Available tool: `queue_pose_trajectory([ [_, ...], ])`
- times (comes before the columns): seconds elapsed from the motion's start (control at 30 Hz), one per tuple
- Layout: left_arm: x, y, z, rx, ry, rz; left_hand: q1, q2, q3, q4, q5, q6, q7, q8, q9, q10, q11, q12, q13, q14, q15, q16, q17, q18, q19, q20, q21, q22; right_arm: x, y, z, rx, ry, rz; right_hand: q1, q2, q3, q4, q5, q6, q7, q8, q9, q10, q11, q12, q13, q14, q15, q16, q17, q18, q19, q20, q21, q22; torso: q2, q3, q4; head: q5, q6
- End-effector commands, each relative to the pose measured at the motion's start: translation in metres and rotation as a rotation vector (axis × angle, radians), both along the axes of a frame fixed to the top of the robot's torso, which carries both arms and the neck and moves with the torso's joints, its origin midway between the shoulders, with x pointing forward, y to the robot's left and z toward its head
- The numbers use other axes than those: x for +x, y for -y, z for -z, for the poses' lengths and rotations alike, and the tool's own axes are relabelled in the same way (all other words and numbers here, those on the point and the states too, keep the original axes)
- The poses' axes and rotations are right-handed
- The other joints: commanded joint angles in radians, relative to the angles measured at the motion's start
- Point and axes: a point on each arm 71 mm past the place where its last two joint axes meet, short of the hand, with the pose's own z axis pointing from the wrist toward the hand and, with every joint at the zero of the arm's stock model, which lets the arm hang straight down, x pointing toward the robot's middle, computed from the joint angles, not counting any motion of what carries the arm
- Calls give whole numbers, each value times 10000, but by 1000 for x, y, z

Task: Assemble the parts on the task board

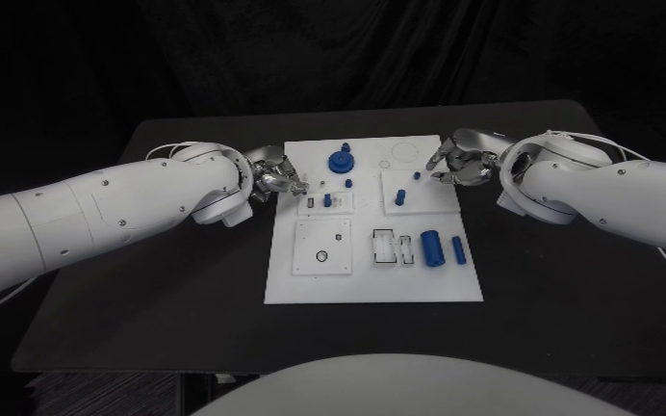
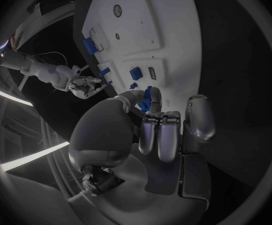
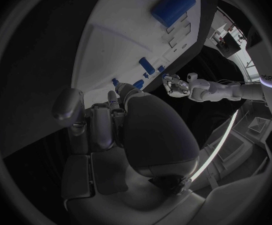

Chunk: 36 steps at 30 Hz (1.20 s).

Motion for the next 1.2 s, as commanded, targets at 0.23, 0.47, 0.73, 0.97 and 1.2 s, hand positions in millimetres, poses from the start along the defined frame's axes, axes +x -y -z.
queue_pose_trajectory([
  [0.23,-9,2,6,-264,1341,-25,-178,3,82,-5,-120,286,-341,-8,36,1044,-58,26,2632,1057,-14,26,2634,-227,101,6,102,209,0,1,0,111,86,194,56,55,50,-4,60,-46,-8,-67,-10,-91,1,-34,409,240,67,-60,-5,114,-72,-1,-43,1184,-3,4,-1,-24,-2],
  [0.47,-17,3,14,-369,1538,-123,-267,-5,142,15,-143,348,-366,5,67,1044,-84,26,2632,1057,-40,26,2634,-257,229,-7,243,338,0,3,0,114,109,233,54,48,53,-7,66,-59,-7,-73,-13,-99,0,-41,400,238,64,-63,-9,115,-74,-2,-50,1182,-3,4,-1,-24,-2],
  [0.73,-22,4,21,-445,1553,-162,-305,-6,155,29,-158,374,-374,14,79,1044,-91,26,2632,1057,-48,26,2634,-259,247,-13,256,353,1,2,0,120,118,225,50,47,57,-7,74,-70,-5,-78,-16,-103,0,-44,396,238,63,-61,-5,113,-71,-4,-42,1185,5,1,-6,-18,-2],
  [0.97,-23,6,25,-387,1409,-148,-322,-6,161,36,-173,382,-376,15,83,1044,-94,26,2632,1057,-51,26,2634,-254,239,-16,241,343,1,2,0,110,96,212,50,47,57,-7,74,-70,-5,-78,-16,-103,0,-44,396,238,63,-61,-5,113,-71,-4,-42,1185,3,2,-1,-7,-2],
  [1.2,-24,6,31,-294,1216,-124,-350,1,175,50,-229,386,-379,10,89,1044,-97,26,2632,1057,-55,26,2634,-249,232,-20,224,334,1,2,1,91,57,208,40,51,65,-3,85,-83,-2,-83,-20,-105,2,-46,394,238,62,-55,0,114,-74,-7,-55,1183,3,0,-5,-23,-2],
])
